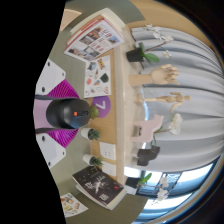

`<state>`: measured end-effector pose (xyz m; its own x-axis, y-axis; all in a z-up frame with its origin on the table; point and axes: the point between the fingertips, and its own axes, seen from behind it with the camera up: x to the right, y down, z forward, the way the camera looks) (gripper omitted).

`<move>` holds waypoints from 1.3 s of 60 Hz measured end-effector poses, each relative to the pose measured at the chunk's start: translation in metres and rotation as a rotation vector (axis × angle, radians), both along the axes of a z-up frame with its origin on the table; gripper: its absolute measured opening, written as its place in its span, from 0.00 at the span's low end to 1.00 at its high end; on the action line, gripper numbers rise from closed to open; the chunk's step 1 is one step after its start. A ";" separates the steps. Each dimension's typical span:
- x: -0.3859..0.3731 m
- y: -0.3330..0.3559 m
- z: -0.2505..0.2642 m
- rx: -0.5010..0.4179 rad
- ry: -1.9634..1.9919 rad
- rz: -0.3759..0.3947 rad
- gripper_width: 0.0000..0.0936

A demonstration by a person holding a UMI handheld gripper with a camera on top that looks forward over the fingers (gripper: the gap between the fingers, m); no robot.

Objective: Arrange mouse

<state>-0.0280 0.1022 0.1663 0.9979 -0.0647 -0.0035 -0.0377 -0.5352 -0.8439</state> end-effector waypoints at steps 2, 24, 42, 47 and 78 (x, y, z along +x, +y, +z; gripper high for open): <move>-0.007 -0.004 -0.025 -0.041 -0.010 0.004 0.40; -0.043 -0.043 -0.177 -0.239 -0.043 0.033 0.43; -0.042 -0.049 -0.170 -0.323 0.086 -0.009 0.78; -0.038 -0.046 -0.143 -0.279 0.080 -0.026 0.85; -0.127 -0.104 0.051 -0.070 0.043 0.125 0.93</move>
